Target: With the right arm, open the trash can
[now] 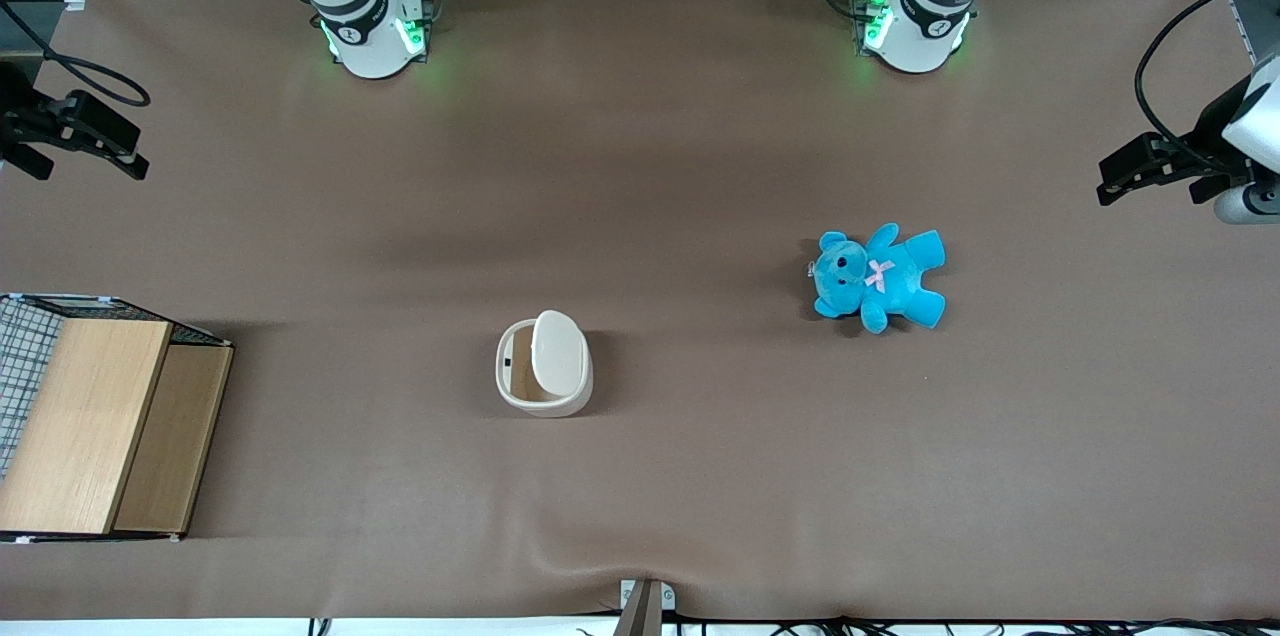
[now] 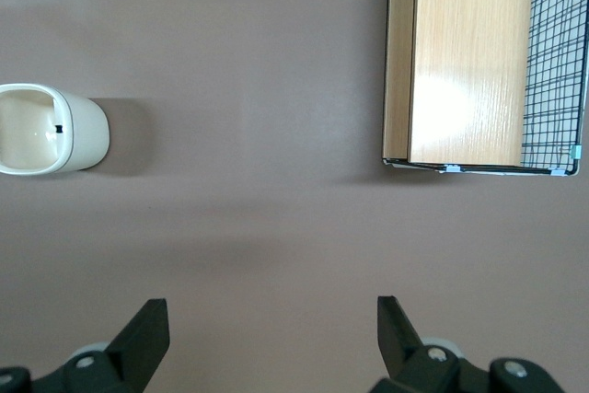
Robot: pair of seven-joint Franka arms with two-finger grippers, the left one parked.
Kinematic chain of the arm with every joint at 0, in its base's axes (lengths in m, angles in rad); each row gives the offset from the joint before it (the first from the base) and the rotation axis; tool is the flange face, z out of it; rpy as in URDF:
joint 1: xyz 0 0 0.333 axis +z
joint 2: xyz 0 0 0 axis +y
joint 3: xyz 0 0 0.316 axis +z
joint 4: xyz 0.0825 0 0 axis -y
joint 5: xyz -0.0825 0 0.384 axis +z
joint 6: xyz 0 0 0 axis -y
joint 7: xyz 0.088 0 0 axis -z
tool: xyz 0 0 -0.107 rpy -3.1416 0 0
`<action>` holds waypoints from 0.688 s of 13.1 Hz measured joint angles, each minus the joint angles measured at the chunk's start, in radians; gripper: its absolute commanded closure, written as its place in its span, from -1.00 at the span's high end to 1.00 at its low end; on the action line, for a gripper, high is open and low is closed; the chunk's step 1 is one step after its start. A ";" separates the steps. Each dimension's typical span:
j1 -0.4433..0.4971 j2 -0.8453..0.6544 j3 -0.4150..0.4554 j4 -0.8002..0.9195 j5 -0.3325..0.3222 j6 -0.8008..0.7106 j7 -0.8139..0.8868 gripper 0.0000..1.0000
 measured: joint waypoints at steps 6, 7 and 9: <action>0.000 0.007 0.000 0.000 -0.005 -0.001 0.000 1.00; 0.000 0.008 0.000 0.000 -0.005 -0.001 0.000 1.00; 0.000 0.008 0.000 0.000 -0.005 -0.001 0.000 1.00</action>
